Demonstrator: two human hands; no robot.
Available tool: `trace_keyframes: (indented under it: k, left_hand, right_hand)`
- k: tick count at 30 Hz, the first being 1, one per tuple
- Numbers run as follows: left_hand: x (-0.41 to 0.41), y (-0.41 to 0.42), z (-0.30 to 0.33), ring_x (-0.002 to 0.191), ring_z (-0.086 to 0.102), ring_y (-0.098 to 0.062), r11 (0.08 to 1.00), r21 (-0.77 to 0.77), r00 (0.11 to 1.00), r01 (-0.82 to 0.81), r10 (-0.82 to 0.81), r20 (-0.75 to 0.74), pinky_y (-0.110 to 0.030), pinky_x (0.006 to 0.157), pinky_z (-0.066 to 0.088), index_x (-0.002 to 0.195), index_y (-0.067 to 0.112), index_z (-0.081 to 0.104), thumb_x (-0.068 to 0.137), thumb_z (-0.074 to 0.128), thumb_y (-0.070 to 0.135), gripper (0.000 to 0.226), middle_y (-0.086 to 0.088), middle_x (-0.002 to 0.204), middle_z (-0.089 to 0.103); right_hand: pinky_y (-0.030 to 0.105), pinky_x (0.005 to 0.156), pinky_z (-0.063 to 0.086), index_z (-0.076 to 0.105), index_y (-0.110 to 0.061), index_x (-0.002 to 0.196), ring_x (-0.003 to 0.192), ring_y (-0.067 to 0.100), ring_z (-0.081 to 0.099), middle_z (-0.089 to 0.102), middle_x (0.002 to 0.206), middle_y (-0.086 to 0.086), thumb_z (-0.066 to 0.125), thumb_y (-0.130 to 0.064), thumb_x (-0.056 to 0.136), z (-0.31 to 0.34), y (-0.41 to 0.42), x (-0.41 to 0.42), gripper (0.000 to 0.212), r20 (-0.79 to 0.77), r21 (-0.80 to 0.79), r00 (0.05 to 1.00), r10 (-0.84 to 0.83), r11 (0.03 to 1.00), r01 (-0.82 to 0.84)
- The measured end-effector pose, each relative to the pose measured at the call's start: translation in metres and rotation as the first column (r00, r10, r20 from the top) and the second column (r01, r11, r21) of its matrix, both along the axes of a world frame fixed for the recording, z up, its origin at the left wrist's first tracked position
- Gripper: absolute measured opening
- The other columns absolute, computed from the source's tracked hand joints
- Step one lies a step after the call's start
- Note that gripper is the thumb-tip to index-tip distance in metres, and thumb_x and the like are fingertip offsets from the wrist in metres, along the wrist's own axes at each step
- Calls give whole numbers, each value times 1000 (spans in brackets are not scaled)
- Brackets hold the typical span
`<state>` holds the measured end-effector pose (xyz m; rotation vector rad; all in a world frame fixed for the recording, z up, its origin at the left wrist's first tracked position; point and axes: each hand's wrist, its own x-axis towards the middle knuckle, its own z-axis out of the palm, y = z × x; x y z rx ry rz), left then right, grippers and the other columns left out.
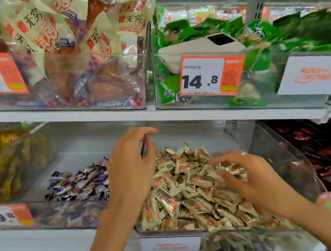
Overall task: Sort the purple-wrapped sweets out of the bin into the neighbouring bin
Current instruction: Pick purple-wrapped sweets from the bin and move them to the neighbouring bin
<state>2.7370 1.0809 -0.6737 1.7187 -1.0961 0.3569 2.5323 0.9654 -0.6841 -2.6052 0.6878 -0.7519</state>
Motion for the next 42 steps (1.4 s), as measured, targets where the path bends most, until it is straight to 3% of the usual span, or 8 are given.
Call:
trace_keyframes:
  k: [7, 15, 18, 23, 28, 35, 40, 42]
  left_hand:
    - [-49, -72, -44, 145, 6, -11, 648, 738, 878, 188, -448, 170, -36, 117, 1, 148, 36, 22, 99, 29, 51, 52, 12, 158, 11]
    - [-43, -61, -57, 138, 27, -6, 695, 712, 867, 100, -412, 280, -29, 115, 12, 141, 37, 36, 85, -3, 64, 74, 17, 148, 35]
    - [-44, -60, -57, 137, 28, -3, 720, 687, 887, 104, -379, 264, -26, 114, 14, 141, 37, 38, 97, 19, 57, 52, 19, 147, 35]
    - [-45, -61, -56, 134, 32, -2, 751, 653, 894, 100, -355, 272, -24, 112, 19, 139, 38, 39, 97, 28, 55, 47, 19, 146, 37]
    - [-51, -59, -48, 118, 49, -3, 874, 470, 965, 122, -215, 150, -17, 98, 28, 133, 28, 41, 91, 23, 56, 54, 10, 134, 49]
    - [-43, -61, -68, 108, 63, -9, 842, 537, 928, 52, -240, 286, -30, 95, 32, 123, 33, 59, 94, 41, 38, 34, 9, 123, 63]
    - [-44, -61, -68, 88, 68, -1, 877, 470, 914, 98, -266, 306, -21, 82, 36, 107, 37, 67, 93, 48, 39, 24, 15, 104, 70]
    - [-43, -60, -67, 87, 68, 1, 878, 467, 910, 105, -274, 311, -20, 81, 39, 107, 36, 68, 88, 55, 37, 23, 17, 101, 70]
  right_hand:
    - [31, 81, 47, 61, -20, 121, 104, 22, 63, 66, 113, 2, 53, -11, 95, -10, -103, -3, 29, -266, 17, 930, -254, 963, 268]
    - [35, 93, 46, 55, -15, 130, 118, 29, 56, 59, 130, 7, 51, -31, 96, -49, -162, 46, 37, -635, -209, 655, -410, 907, 365]
    - [33, 90, 49, 68, -17, 115, 111, 28, 61, 66, 120, 7, 54, -17, 92, -53, -164, 47, 26, -577, -250, 692, -433, 901, 355]
    - [22, 74, 52, 73, -14, 95, 84, 16, 64, 69, 92, 4, 77, -7, 78, -17, -153, 28, 19, -156, 280, 949, -274, 909, 309]
    - [22, 87, 54, 66, -22, 115, 109, 10, 63, 65, 120, 2, 69, -8, 85, 10, -102, 21, 33, 89, 769, 992, 92, 626, -127]
    - [29, 89, 48, 67, -4, 114, 96, 17, 60, 65, 120, 15, 48, -12, 98, -2, -145, 32, 26, -344, 240, 919, -191, 929, 283]
    - [36, 97, 45, 50, -7, 130, 117, 29, 55, 56, 131, 11, 49, -46, 95, -49, -167, 48, 53, -831, -14, 486, -269, 885, 465]
    - [38, 98, 46, 52, -8, 128, 116, 29, 55, 56, 131, 10, 55, -40, 90, -55, -170, 58, 49, -843, -16, 465, -271, 877, 481]
